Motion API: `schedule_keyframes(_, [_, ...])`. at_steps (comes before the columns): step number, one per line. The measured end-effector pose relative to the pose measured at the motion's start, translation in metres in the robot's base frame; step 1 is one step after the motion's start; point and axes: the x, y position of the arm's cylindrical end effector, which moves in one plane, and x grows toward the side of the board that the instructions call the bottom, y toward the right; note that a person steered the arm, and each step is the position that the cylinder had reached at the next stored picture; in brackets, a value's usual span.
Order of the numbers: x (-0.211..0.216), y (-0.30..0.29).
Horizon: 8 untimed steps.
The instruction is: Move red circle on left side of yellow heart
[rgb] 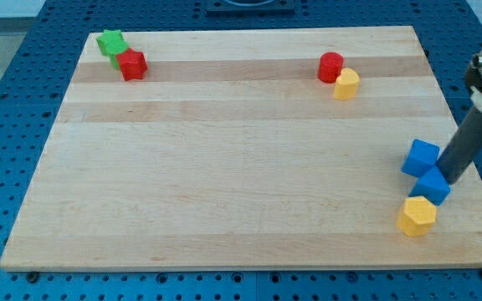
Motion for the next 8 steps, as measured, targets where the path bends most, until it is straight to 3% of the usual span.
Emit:
schedule_keyframes(2, [-0.006, 0.023])
schedule_keyframes(4, [-0.084, 0.045])
schedule_keyframes(5, [-0.145, 0.037])
schedule_keyframes(6, [-0.214, 0.019])
schedule_keyframes(7, [-0.272, -0.055])
schedule_keyframes(8, [-0.281, -0.100])
